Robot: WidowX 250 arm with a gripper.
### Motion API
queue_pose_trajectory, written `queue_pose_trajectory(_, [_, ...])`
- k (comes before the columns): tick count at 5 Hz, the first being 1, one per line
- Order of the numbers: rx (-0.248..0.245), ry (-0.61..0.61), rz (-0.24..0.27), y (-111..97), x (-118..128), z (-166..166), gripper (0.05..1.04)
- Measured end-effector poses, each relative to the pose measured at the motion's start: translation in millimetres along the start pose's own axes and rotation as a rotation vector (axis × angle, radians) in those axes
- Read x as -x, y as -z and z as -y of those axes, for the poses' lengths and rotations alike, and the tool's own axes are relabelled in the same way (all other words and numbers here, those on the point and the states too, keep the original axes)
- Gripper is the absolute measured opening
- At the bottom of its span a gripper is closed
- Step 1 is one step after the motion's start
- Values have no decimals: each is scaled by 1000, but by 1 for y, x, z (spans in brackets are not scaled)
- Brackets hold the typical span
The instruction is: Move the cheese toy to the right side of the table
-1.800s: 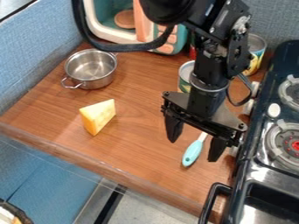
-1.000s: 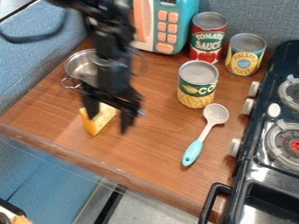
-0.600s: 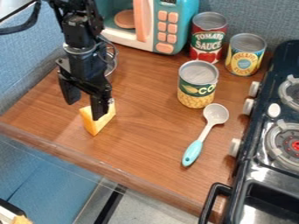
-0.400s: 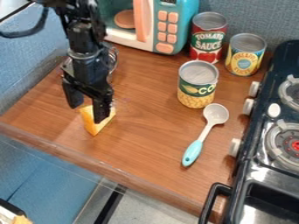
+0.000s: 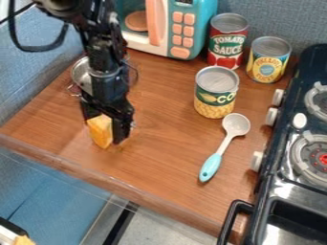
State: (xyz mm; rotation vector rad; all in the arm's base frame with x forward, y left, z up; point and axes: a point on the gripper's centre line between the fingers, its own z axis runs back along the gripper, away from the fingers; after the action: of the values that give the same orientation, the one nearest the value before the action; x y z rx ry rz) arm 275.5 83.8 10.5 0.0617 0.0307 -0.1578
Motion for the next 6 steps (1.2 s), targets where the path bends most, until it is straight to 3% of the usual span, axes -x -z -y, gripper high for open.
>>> queue_pose_trajectory(1, [-17,-8,19,-10,6,4,671])
queue_pose_trajectory(2, [-22,-18,40,-20,11,6,649])
queue_pose_trajectory(4, [55,-31,97,-42,-3,50,649])
queue_pose_trajectory(5, [93,-26,74,-35,-8,78,649])
queue_pose_trajectory(6, [122,-15,26,-13,-11,99,649])
